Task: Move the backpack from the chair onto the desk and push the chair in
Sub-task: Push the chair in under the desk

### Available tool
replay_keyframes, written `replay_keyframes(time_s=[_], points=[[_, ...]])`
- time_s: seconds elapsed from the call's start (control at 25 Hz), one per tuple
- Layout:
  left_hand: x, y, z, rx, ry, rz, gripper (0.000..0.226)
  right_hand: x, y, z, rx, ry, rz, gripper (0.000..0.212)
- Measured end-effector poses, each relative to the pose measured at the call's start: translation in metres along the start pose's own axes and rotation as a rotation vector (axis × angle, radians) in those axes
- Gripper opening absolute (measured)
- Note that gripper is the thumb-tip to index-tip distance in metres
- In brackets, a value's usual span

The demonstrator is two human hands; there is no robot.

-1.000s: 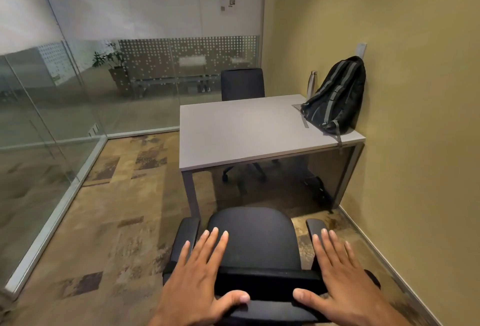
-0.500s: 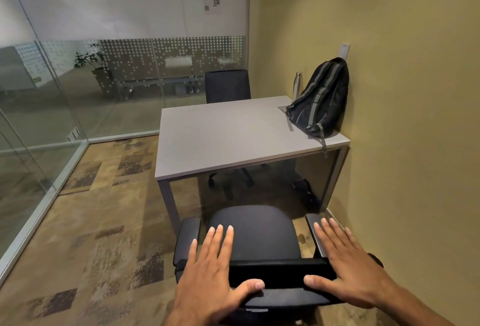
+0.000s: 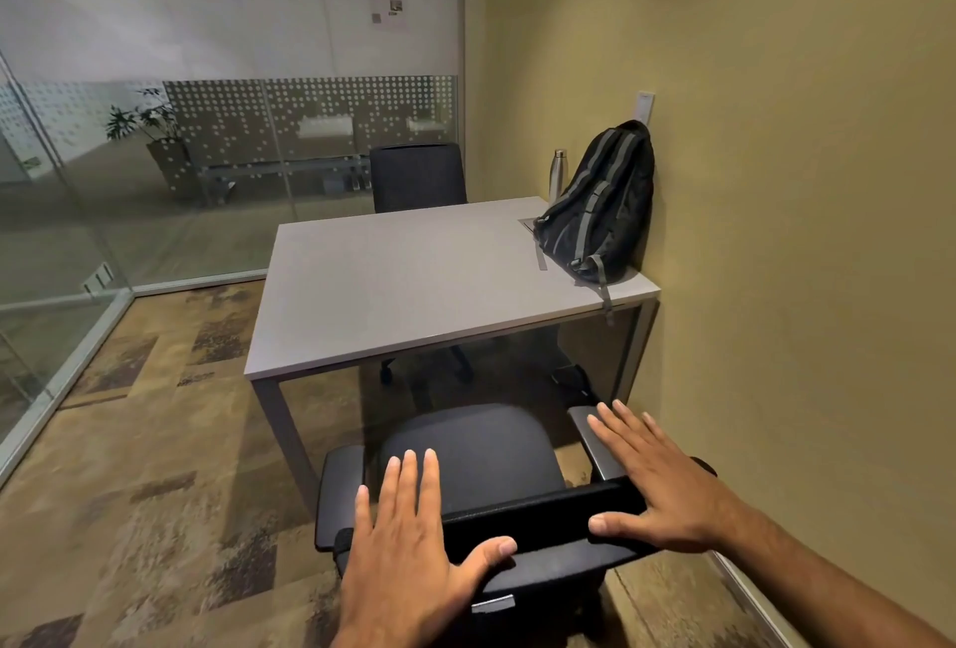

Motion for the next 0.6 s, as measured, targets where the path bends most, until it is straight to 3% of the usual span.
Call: replay_keyframes(time_s=[0.6], points=[[0.001,0.052,-0.084,-0.068,-0.074,0.021,0.129,-0.015,0.084,-0.081,-0.099,0.007,0.018,0.114]])
Point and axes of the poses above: each hand's wrist, its own z-axis away from the middle knuckle, its own x-axis out of the palm, y = z × x, the point moved 4 cm from there along -z, towards the middle knuckle, and after that the axes turned 10 degrees about x, right-handed, at the moved point
